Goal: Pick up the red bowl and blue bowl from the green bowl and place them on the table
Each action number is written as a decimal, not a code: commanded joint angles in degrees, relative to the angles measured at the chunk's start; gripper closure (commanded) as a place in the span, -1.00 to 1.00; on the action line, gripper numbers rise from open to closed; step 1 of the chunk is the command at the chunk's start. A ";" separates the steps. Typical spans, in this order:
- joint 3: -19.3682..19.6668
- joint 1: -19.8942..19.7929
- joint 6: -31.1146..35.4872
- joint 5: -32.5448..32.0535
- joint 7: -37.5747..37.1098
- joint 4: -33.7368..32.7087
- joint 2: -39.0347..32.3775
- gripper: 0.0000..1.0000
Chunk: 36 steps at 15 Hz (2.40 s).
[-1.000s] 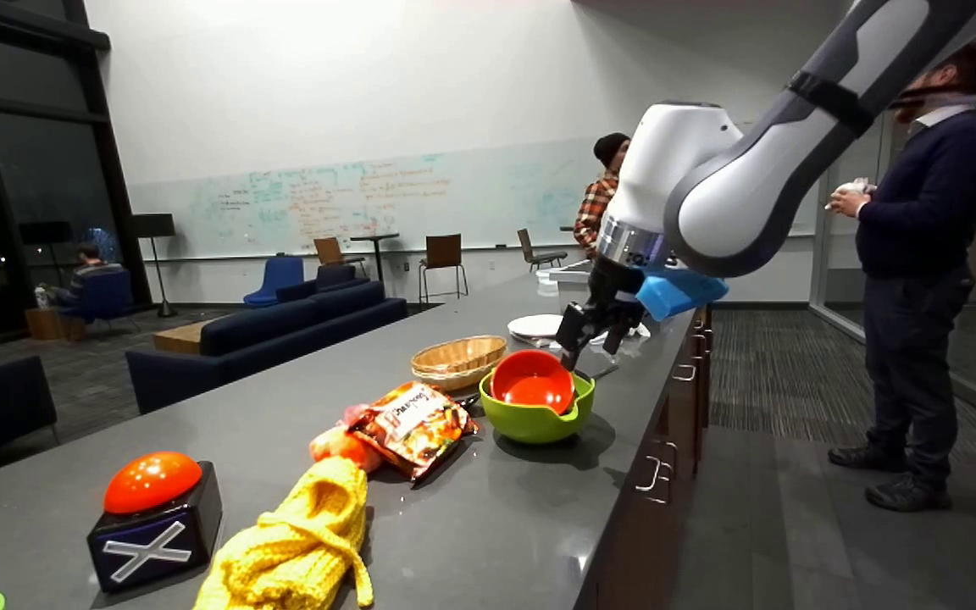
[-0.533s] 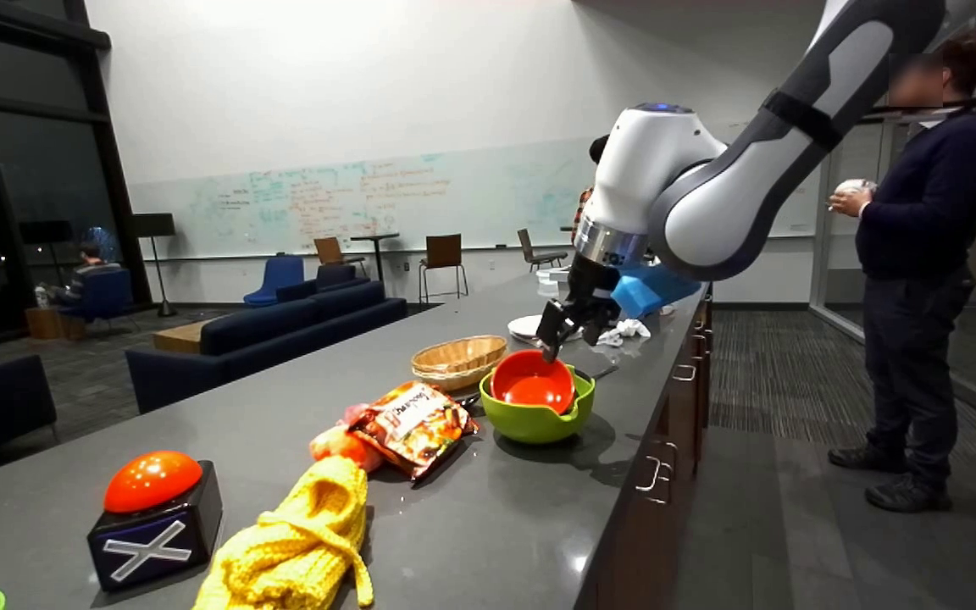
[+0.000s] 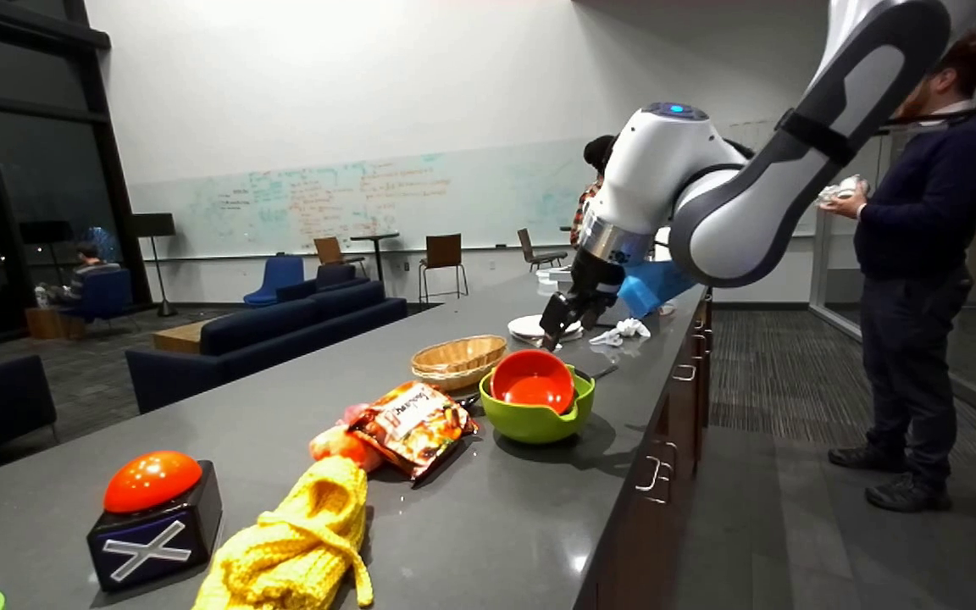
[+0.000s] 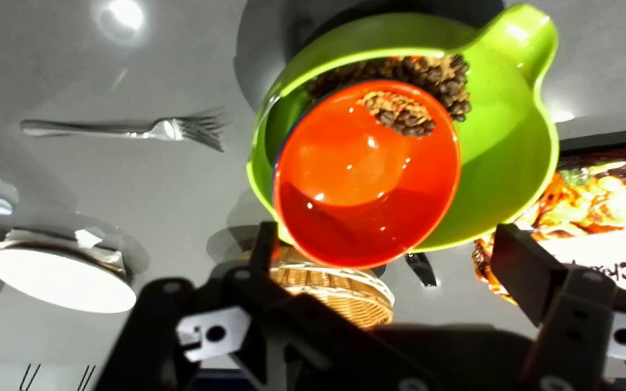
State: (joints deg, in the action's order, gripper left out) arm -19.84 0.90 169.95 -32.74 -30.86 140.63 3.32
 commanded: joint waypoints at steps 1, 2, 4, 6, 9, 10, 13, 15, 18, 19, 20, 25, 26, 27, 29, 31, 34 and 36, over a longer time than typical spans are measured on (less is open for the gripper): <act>0.60 -4.63 5.29 -16.20 -8.42 -3.04 -2.55 -1.00; 0.74 -5.40 6.55 -19.99 -10.99 -3.59 -3.14 -1.00; 0.73 -5.76 8.31 -24.42 -15.23 -5.49 -5.52 -1.00; 0.49 -4.97 9.57 -25.38 -17.31 -6.88 -8.55 -1.00; 0.42 -2.90 10.11 -25.90 -18.14 -9.83 -13.59 -1.00; 0.67 -2.05 9.80 -26.05 -18.02 -10.74 -14.81 -1.00; 1.65 0.20 9.72 -26.07 -17.46 -13.53 -18.24 -1.00; 2.75 1.54 9.97 -26.60 -17.36 -15.32 -19.92 -1.00; 5.34 3.71 8.96 -29.02 -18.00 -17.92 -20.61 -1.00; 6.15 4.05 8.79 -29.66 -18.01 -18.64 -20.62 -1.00; 7.19 4.52 8.61 -30.52 -18.24 -19.34 -20.54 -1.00; 10.51 5.11 8.93 -32.60 -19.34 -20.64 -20.43 -1.00; 10.82 5.03 8.99 -32.30 -19.13 -20.45 -20.69 -1.00; 11.08 4.97 8.81 -32.08 -18.91 -20.11 -20.72 -1.00; 11.64 4.77 8.86 -31.88 -18.56 -19.59 -20.94 -1.00; 12.17 4.64 8.93 -31.87 -18.24 -19.19 -21.17 -1.00; 13.03 4.74 8.87 -32.17 -17.91 -18.89 -21.35 -1.00; 13.33 4.72 8.59 -31.99 -17.61 -18.51 -21.15 -1.00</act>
State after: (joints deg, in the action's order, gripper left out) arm -7.59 5.15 178.83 -63.07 -47.82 121.50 -18.55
